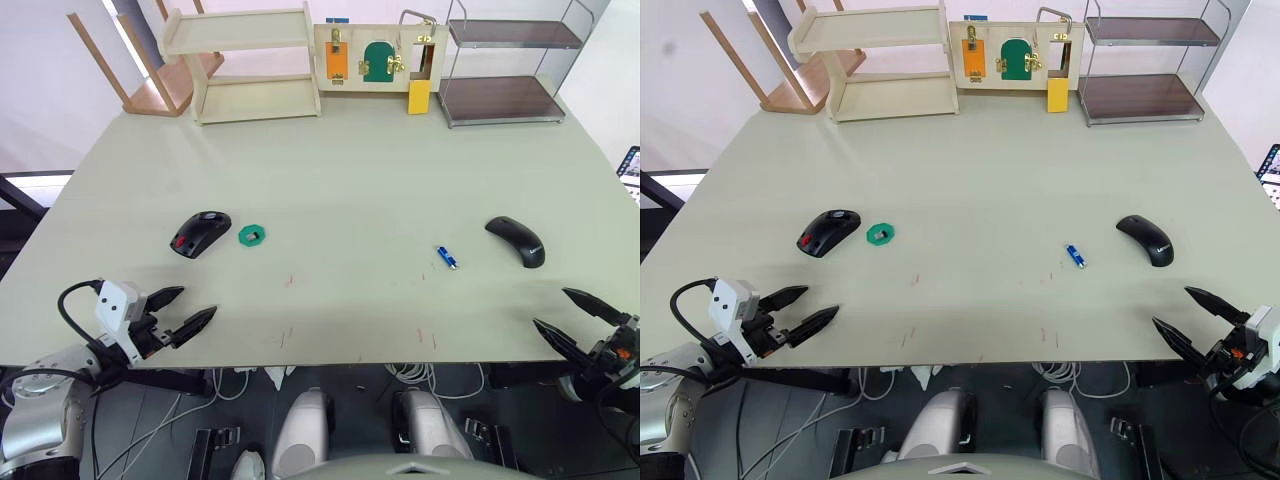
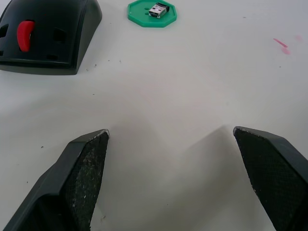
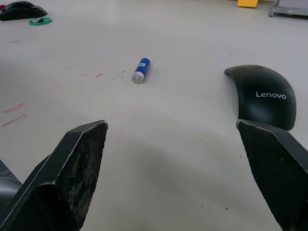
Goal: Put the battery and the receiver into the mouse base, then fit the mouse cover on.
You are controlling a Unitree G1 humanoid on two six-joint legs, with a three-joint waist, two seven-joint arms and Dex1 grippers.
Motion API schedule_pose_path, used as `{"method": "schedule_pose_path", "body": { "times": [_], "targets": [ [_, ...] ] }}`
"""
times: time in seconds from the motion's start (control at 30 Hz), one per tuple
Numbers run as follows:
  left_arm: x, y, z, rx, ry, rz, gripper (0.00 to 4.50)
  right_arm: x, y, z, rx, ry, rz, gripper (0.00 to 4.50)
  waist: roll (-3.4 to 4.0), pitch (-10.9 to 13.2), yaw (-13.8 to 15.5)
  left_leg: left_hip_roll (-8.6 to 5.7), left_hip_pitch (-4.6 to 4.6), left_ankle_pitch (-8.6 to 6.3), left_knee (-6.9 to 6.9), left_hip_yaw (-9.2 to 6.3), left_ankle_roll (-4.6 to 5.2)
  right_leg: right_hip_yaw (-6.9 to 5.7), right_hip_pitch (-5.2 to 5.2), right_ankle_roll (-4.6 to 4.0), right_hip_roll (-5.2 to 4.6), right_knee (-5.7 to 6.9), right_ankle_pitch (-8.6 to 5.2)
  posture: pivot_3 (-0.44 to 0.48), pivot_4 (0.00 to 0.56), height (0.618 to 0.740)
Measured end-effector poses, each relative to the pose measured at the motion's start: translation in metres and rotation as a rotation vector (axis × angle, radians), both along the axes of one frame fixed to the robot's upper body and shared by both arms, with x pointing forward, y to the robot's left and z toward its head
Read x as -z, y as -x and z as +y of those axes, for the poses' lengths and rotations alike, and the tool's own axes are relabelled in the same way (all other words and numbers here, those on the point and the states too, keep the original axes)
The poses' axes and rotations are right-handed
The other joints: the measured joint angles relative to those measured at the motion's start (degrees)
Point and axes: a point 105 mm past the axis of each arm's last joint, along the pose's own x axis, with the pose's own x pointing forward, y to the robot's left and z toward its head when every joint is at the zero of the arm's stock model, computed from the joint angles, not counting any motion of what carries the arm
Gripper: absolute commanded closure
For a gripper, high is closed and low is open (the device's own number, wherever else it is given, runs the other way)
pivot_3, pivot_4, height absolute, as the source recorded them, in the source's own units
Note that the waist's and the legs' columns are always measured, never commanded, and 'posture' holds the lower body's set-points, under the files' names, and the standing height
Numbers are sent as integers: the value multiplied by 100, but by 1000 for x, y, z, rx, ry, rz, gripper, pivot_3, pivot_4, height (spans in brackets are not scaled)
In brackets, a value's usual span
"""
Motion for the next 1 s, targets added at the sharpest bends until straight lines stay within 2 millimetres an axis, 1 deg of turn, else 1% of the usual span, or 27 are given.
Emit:
{"method": "schedule_pose_path", "body": {
  "times": [0.27, 0.37, 0.5, 0.6, 0.77, 0.87, 1.0],
  "targets": [
    [0, 6, 2, 14, 16, 13, 93, 1, 0, 5, -3, -2, 1, 0, 1, 0, -5, 3, 0, 0, -7, 3, 0, 3, -4, 0, -1, -3, 0, 0, 150, 740],
    [0, 9, 4, 14, 21, 17, 93, -2, -7, 11, -25, 2, -17, 0, 1, 0, -21, 4, 1, 0, -10, 3, 0, 3, -5, 0, 0, -4, -1, 0, 150, 740],
    [-1, 9, 7, 3, 26, 14, 93, -1, -7, 16, -55, -1, -14, 0, 1, 0, -14, 2, 1, 0, -18, 4, 0, 3, -6, -1, 0, -9, 0, 0, 150, 740],
    [-7, 1, 14, -28, 37, -17, 93, 0, -5, 27, -120, -3, -11, 0, 0, 0, -8, 2, 2, 0, -18, 2, 0, 1, -6, 0, 3, -9, 0, 0, 150, 740],
    [-23, -19, 26, -83, 51, -80, 93, -8, -4, 50, -244, 1, -43, 0, 0, 0, -4, -3, 2, 1, -19, 3, 0, 1, -5, 0, 6, -9, 0, 0, 150, 740],
    [-31, -32, 35, -113, 56, -113, 93, -17, -4, 66, -332, -29, -69, 0, -2, 1, -2, -6, 2, 1, -19, 4, 0, 0, -5, 0, 7, -9, 0, 0, 150, 740],
    [-40, -44, 46, -141, 6, -146, 93, -30, -3, 80, -410, -77, -109, 0, -5, 1, 2, -7, 3, 1, -20, 4, 0, 0, -4, 0, 9, -9, 1, 0, 150, 740]
  ]
}}
